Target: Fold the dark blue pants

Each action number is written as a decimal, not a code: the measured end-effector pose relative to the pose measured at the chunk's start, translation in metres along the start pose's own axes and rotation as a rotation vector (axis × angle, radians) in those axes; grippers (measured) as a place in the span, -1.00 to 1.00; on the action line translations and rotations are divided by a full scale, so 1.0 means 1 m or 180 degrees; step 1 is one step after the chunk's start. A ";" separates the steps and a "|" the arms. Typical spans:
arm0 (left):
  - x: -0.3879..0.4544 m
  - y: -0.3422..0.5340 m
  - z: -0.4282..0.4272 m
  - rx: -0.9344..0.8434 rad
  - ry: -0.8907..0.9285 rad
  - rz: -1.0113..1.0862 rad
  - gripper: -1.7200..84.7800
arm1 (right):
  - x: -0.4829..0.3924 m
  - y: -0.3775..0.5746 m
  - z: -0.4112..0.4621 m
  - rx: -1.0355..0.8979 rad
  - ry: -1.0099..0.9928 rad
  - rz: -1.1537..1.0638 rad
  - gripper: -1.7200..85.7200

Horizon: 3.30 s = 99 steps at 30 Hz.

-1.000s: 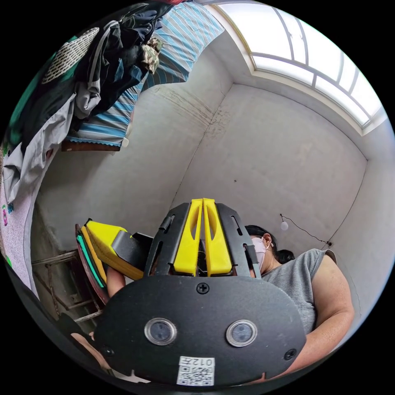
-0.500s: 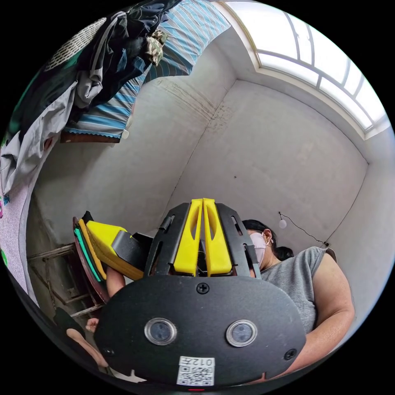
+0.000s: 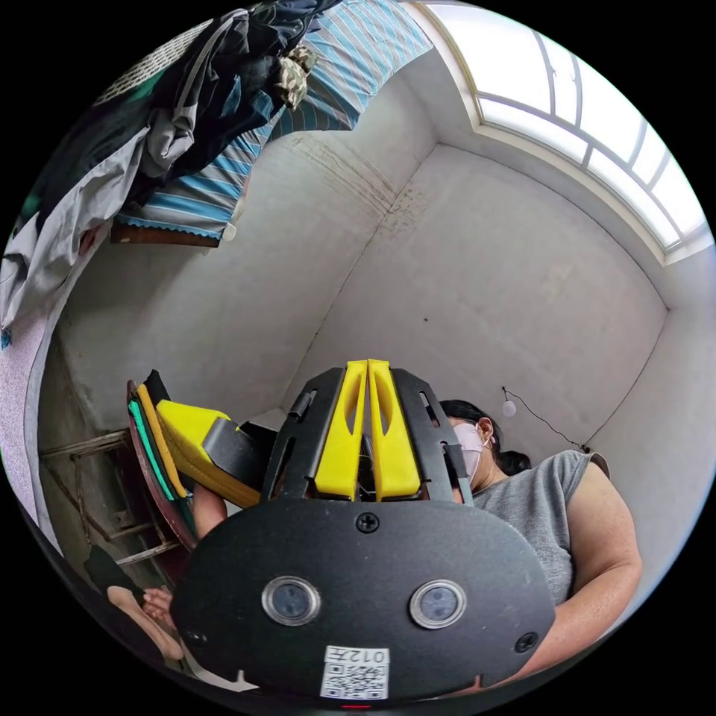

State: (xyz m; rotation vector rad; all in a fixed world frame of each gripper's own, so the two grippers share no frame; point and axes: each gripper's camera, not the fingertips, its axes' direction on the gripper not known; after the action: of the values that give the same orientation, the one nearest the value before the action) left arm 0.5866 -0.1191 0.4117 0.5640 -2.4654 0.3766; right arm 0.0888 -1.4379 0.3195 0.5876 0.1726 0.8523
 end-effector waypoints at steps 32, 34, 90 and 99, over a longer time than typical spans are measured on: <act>-0.002 -0.073 -0.007 0.0239 -0.0017 0.0641 -0.95 | -0.309 0.094 -0.063 -0.0045 -0.0355 -0.0593 -0.98; -0.007 -0.068 -0.018 0.0311 -0.0067 0.0582 -0.95 | -0.318 0.113 -0.056 -0.0178 -0.0334 -0.0552 -0.98; -0.267 -0.083 0.072 -0.1135 0.0330 -0.0973 -0.94 | -0.041 -0.005 -0.215 0.0892 0.0453 0.1073 -0.98; -0.133 -0.134 -0.003 -0.0902 0.0015 0.0114 -0.95 | -0.182 0.028 -0.164 0.0734 -0.0455 0.0302 -0.98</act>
State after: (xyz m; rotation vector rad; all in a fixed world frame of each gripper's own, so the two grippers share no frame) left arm 0.7504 -0.1939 0.3542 0.3996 -2.4690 0.0391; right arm -0.1094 -1.4912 0.1832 0.8759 0.1139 0.8849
